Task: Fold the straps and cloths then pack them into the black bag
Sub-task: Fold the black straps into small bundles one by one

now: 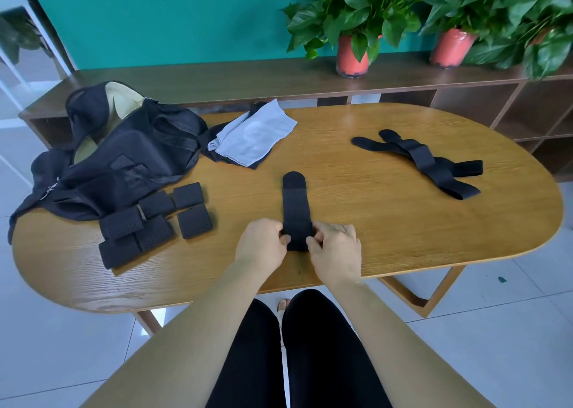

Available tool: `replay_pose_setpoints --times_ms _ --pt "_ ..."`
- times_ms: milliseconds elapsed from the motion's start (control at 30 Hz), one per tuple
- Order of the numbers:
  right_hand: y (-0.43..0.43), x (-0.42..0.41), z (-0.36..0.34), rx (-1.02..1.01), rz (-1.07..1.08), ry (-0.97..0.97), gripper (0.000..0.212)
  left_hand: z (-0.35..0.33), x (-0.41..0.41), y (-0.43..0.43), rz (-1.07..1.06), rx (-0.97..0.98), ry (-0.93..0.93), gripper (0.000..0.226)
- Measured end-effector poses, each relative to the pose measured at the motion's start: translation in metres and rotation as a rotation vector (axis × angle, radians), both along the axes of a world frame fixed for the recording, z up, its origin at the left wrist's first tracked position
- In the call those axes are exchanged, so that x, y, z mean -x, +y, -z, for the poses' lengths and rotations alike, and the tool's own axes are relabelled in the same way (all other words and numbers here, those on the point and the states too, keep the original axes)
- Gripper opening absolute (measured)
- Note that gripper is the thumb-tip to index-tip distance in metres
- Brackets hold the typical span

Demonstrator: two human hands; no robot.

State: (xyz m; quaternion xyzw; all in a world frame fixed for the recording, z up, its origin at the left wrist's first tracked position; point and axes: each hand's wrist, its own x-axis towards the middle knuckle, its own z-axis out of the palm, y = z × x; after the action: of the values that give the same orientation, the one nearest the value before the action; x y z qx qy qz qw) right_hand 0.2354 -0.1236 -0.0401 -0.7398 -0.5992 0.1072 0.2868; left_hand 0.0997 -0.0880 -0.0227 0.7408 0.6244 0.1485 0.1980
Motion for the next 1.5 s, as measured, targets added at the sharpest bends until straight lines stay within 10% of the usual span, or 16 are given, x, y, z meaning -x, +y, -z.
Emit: replay_pose_setpoints --times_ms 200,600,900,1500 --pt "-0.001 0.0 -0.002 0.004 0.003 0.027 0.036 0.003 0.001 -0.007 0.201 -0.346 0.211 0.039" --pt "-0.025 -0.02 0.0 0.085 -0.346 -0.131 0.064 -0.004 0.018 -0.017 0.406 -0.19 0.178 0.046" --pt "-0.026 -0.017 -0.003 -0.031 -0.153 0.216 0.014 0.001 0.012 -0.033 0.154 -0.108 -0.227 0.019" --pt "-0.008 0.007 -0.01 0.007 0.08 0.014 0.023 0.006 -0.007 -0.025 -0.159 -0.132 -0.279 0.044"
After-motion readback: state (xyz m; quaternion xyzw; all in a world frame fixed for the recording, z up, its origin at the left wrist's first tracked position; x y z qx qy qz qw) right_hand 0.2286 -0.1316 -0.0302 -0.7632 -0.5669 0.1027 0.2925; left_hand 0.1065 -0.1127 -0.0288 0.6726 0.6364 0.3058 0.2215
